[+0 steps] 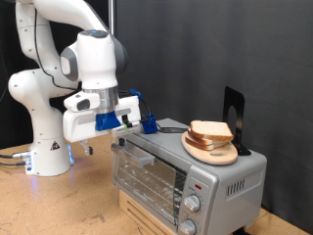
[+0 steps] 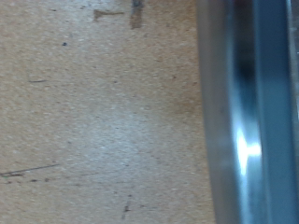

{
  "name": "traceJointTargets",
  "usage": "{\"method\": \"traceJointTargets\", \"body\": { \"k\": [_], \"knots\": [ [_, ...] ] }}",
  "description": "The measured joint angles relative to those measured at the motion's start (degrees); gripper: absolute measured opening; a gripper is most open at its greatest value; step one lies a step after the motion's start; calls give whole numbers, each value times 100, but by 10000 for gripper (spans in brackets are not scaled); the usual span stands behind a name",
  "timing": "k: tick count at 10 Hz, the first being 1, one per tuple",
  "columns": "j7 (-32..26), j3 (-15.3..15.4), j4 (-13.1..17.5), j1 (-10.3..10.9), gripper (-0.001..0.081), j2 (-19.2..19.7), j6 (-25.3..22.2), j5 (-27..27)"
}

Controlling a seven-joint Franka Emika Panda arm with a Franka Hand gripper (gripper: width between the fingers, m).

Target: Make a piece of toast with the oven

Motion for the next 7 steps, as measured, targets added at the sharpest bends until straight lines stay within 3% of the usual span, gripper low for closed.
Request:
{"method": "traceJointTargets", "body": {
  "k": [4,7],
  "knots": [
    [275,-5,33,-227,682,156,49,-178],
    [450,-3,100,-274,682,499,296,-245]
  ]
}}
